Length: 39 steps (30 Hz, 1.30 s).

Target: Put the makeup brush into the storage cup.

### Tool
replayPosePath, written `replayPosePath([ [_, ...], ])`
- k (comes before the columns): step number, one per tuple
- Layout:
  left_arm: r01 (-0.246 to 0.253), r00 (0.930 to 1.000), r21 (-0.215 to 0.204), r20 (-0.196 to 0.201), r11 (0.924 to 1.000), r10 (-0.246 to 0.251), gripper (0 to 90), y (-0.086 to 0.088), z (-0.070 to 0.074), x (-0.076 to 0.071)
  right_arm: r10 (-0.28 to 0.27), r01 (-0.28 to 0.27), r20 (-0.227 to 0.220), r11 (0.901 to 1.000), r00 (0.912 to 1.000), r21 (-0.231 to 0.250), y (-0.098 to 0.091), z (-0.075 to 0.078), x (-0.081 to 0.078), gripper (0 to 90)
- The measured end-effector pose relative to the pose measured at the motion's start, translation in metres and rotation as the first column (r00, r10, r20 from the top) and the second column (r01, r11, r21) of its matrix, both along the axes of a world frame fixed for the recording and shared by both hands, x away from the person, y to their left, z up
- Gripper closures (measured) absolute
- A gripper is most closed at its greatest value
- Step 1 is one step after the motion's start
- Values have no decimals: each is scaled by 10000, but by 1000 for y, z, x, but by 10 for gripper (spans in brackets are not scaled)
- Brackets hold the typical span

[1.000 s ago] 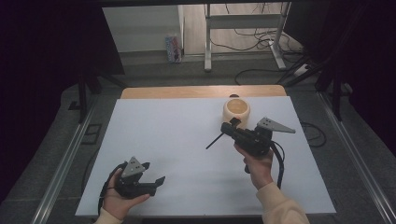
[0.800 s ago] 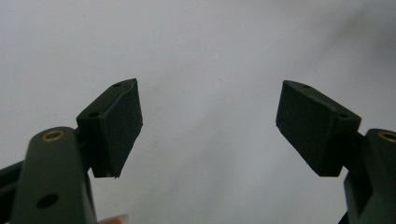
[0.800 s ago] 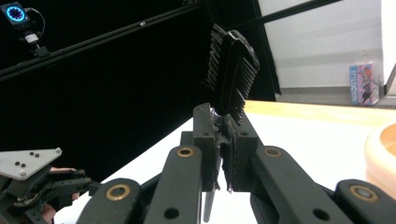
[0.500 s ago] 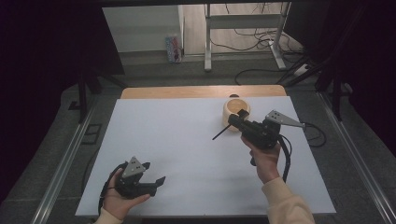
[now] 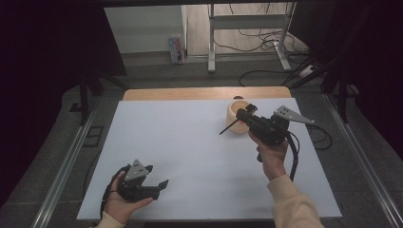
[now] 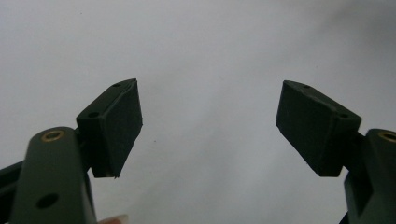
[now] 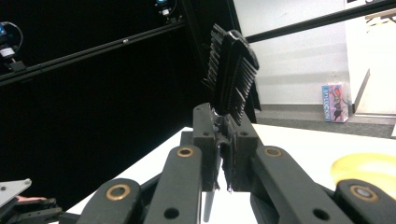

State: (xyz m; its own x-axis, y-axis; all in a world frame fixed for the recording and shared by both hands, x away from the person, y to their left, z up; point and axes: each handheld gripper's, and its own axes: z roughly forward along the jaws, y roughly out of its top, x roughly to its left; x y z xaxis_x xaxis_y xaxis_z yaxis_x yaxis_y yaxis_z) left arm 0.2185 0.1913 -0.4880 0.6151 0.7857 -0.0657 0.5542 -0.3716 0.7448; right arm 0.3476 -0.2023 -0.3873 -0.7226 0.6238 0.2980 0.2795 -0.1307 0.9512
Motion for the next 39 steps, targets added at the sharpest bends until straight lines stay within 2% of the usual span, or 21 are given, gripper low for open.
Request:
replayPosePath([
  [22,1,10000,2,-24,10000,-1,229,0,0,0,-659,663,265,9977,9975,-112,-15,8,19,848],
  [39,21,10000,49,-26,10000,-21,228,0,-1,0,-1017,1021,216,9947,9946,-158,-24,5,36,847],
])
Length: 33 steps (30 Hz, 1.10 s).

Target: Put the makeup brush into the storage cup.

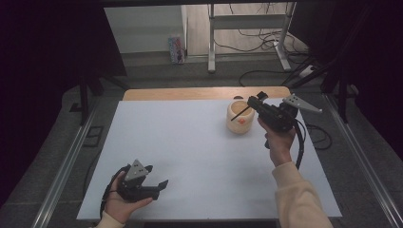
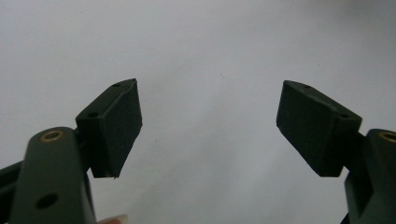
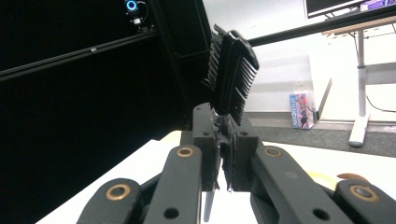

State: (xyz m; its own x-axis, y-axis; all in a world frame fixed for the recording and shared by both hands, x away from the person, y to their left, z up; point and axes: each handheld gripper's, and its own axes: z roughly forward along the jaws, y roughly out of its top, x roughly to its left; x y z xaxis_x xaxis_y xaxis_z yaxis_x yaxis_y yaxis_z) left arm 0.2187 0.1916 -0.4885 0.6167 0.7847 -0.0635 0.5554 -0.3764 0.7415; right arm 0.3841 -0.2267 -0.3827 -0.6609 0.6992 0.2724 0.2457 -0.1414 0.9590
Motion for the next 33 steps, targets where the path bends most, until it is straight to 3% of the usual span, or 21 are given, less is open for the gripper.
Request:
replayPosePath([
  [7,-8,10000,11,7,10000,8,227,0,0,0,-178,178,-17,9998,9998,-12,-4,-2,6,847],
  [15,3,10000,25,1,10000,-3,227,0,0,0,-358,364,265,9991,9990,-214,-2,1,9,847],
  [27,-23,10000,57,5,10000,23,224,0,0,0,-646,645,204,9979,9977,54,-10,3,14,847],
  [33,-58,10000,-23,8,10000,58,223,2,0,0,-950,950,-72,9954,9954,-109,-11,-4,24,847],
])
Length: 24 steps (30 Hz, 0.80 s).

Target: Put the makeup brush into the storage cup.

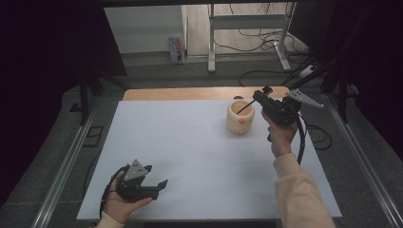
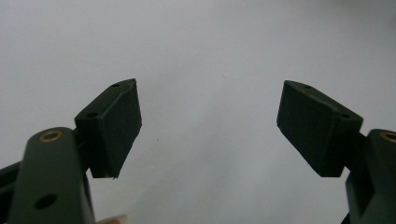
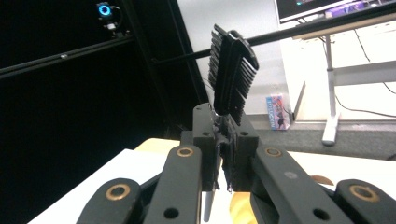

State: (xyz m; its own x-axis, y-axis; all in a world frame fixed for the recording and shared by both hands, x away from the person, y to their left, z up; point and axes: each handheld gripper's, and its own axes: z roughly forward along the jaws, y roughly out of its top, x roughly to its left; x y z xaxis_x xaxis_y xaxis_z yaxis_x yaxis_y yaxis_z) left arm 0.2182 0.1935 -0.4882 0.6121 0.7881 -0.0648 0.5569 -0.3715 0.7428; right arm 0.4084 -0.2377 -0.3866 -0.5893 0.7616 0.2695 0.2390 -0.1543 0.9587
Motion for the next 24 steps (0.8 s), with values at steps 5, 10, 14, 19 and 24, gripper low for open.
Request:
replayPosePath([
  [5,52,10000,42,-10,10000,-52,223,0,0,0,-248,246,-115,9996,9996,-153,0,-2,8,847],
  [10,50,10000,27,6,10000,-50,223,1,0,0,-346,340,-140,9988,9993,-364,2,2,16,847],
  [14,29,10000,26,7,10000,-29,223,1,1,0,-512,500,-216,9973,9985,-534,3,3,20,846],
  [19,15,10000,17,38,10000,-15,223,1,1,0,-733,699,-277,9919,9969,-1060,7,1,27,847],
  [24,9,10000,4,65,10000,-9,223,1,1,-1,-869,802,-462,9881,9951,-1312,11,-4,33,847],
])
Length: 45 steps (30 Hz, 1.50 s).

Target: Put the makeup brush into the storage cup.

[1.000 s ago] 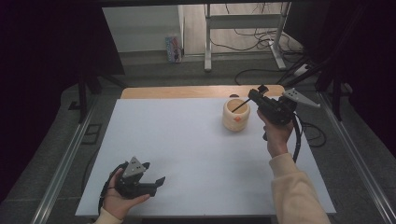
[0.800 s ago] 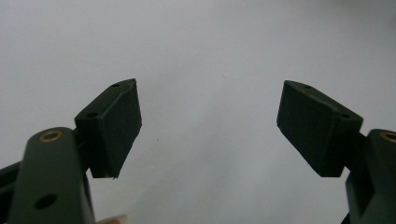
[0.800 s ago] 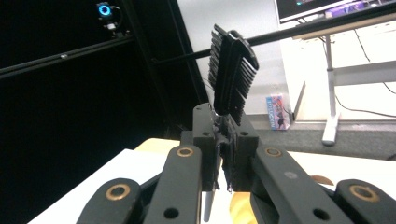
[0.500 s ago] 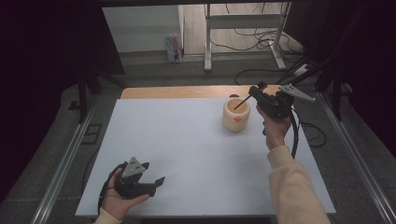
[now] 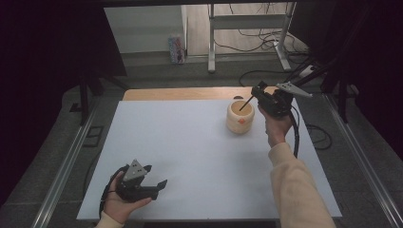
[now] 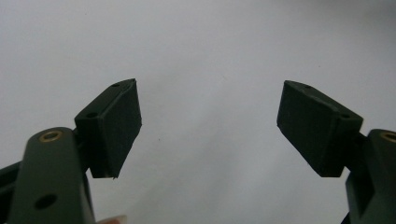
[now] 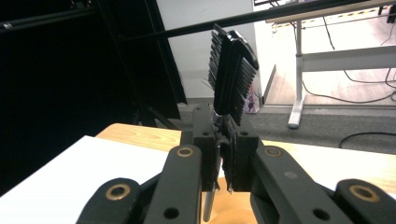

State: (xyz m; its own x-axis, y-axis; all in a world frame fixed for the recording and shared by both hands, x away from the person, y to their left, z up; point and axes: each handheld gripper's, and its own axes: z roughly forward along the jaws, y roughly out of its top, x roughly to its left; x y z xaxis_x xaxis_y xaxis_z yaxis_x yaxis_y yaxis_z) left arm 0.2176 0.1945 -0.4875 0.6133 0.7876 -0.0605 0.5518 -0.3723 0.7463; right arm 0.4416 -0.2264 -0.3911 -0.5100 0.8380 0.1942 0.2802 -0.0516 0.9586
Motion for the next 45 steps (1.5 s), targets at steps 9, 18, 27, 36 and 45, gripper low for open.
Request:
replayPosePath([
  [9,-7,10000,-8,-10,10000,7,223,0,0,0,-232,228,-121,9994,9997,-262,1,-4,7,846],
  [18,-41,10000,-9,28,10000,41,224,1,0,0,-366,333,-385,9960,9986,-828,5,-12,13,845],
  [27,-44,10000,-14,44,10000,44,225,1,0,-1,-328,259,-570,9926,9978,-1183,11,-19,18,845],
  [36,-48,10000,7,39,10000,48,225,2,0,-1,-305,227,-657,9929,9974,-1164,15,-23,21,843],
  [45,-54,10000,27,32,10000,54,224,2,0,0,-476,264,-1257,9859,9909,-1651,17,-30,23,285],
])
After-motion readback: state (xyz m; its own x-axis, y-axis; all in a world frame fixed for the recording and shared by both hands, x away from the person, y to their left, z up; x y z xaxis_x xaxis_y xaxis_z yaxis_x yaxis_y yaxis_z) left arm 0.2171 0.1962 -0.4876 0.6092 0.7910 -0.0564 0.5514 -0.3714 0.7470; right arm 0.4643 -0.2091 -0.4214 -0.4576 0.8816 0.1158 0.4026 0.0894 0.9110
